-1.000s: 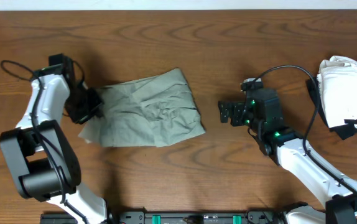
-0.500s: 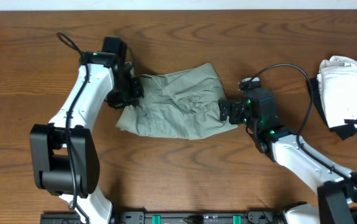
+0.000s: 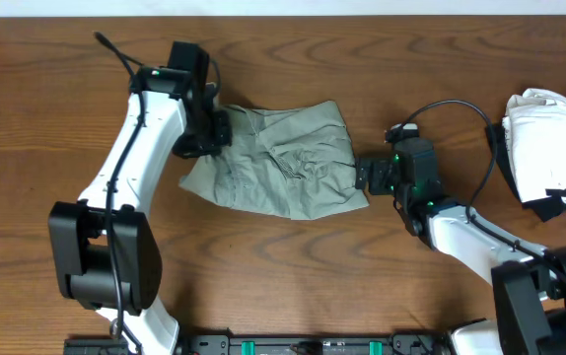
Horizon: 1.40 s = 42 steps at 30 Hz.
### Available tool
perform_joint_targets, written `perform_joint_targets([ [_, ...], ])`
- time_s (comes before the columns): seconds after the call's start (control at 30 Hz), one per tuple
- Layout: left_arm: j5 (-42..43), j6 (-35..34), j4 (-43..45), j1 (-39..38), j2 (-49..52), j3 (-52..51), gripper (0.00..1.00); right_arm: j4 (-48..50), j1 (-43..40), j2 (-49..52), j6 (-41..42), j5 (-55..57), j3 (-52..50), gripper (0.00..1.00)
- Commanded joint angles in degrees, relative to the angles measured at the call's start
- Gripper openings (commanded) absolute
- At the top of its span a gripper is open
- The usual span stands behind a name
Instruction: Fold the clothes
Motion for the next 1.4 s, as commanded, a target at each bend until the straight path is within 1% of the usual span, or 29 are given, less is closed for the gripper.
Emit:
perform_joint_targets([
  [0.0, -0.3, 1.5, -0.3, -2.8, -1.5, 1.3, 0.06, 0.2, -0.2, 2.6, 0.5, -0.9, 0.2, 0.99],
  [0.2, -0.3, 1.2, 0.9, -8.1, -1.5, 1.3, 0.05, 1.4, 1.1, 4.4, 1.5, -1.9, 0.2, 0.99],
  [0.3, -0.3, -0.4, 2.4, -10.6, -1.5, 1.3, 0.06, 1.6, 2.7, 4.4, 1.5, -1.9, 0.2, 0.99],
  [0.5, -0.3, -7.6, 7.6, -14.3, -1.5, 1.3, 0.05, 0.9, 6.1, 4.4, 2.1, -1.9, 0.2, 0.99],
  [0.73, -0.1, -17.9, 13.3, -16.6, -1.5, 1.3, 0.06, -0.6, 7.9, 4.4, 7.7, -0.5, 0.2, 0.99],
  [0.83, 0.0, -20.3, 15.1, -17.6, -1.5, 1.3, 0.06, -1.2, 8.2, 4.4, 8.0, -0.6, 0.2, 0.99],
  [1.07, -0.1, -21.6, 15.8, -21.1, -1.5, 1.3, 0.07, -2.7, 8.2, 4.4, 8.9, -0.9, 0.2, 0.99],
  [1.13, -0.1, -21.6, 15.9, -21.9, -1.5, 1.3, 0.17, -2.7, 8.2, 4.4, 9.9, -0.9, 0.2, 0.99],
  [1.27, -0.1, -21.6, 15.9, -22.8, -1.4, 1.3, 0.17, -2.7, 8.2, 4.4, 12.5, -0.9, 0.2, 0.99],
  [1.37, -0.1, -21.8, 15.9, -23.2, -1.4, 1.3, 0.17, -2.7, 8.2, 4.4, 12.9, -0.9, 0.2, 0.99],
])
